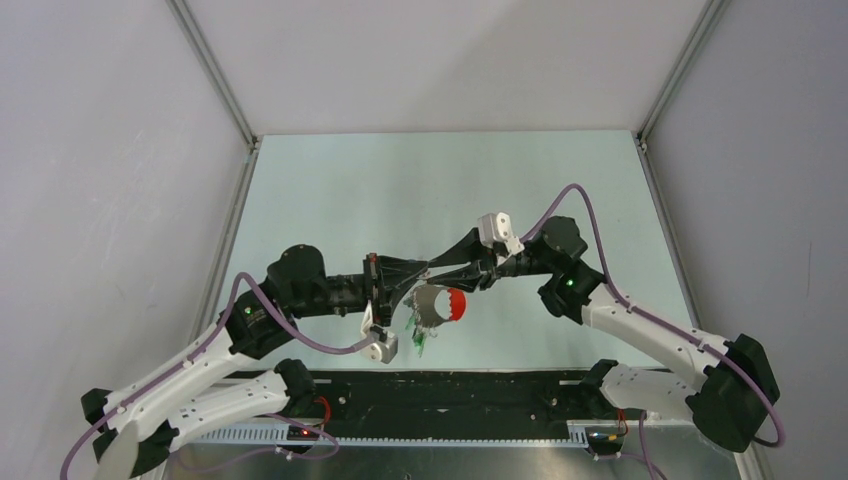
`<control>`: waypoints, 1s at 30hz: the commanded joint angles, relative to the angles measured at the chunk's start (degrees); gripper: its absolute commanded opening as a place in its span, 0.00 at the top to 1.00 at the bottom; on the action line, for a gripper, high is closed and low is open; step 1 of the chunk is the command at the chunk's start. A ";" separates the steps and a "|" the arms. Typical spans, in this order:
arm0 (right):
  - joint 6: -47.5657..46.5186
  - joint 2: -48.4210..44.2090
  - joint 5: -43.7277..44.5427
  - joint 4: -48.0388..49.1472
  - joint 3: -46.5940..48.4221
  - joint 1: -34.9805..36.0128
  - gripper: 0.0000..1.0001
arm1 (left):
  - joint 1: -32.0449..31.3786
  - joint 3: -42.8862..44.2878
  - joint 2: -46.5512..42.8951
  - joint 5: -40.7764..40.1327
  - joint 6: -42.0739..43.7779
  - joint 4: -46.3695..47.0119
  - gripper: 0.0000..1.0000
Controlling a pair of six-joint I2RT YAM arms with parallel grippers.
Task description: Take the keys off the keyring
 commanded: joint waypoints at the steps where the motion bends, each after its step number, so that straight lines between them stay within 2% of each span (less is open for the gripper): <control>1: 0.89 0.73 -0.88 3.35 3.03 1.03 0.66 | -0.17 2.94 -0.42 1.02 0.12 3.41 1.00; 5: 2.26 1.00 -2.48 4.34 3.25 1.65 0.67 | -0.17 2.70 -0.19 -0.63 1.05 3.29 1.00; 9: 3.37 1.18 -3.51 5.24 3.25 1.96 0.74 | -0.17 2.86 0.05 -1.24 1.37 3.35 1.00; 11: 4.17 1.22 -4.06 5.57 3.20 1.93 0.82 | -0.19 3.06 0.01 -1.56 1.64 3.25 1.00; 12: 4.48 1.16 -3.93 5.55 3.26 1.97 0.90 | -0.17 3.12 -0.06 -1.63 1.72 3.33 1.00; 14: 4.94 0.98 -3.72 4.97 3.30 1.85 1.00 | -0.17 3.13 -0.34 -1.93 1.96 3.33 1.00; 19: 8.33 0.29 -3.17 4.28 3.33 0.69 1.00 | -0.16 2.94 -1.48 -3.49 2.36 3.33 1.00; 22: 14.33 0.01 -0.38 4.34 3.36 -0.26 1.00 | -0.21 2.36 -2.13 -4.38 2.42 3.32 1.00; 25: 27.06 -0.04 4.62 5.99 3.36 -1.31 1.00 | -0.17 1.28 -2.04 -5.04 2.69 3.35 1.00; 27: 35.47 0.31 11.11 5.92 3.29 -1.52 1.00 | -0.17 0.39 -1.57 -5.18 2.90 3.29 1.00; 30: 43.77 1.66 16.02 2.25 3.81 -0.97 1.00 | -0.19 -0.03 -0.46 -4.36 3.32 3.40 1.00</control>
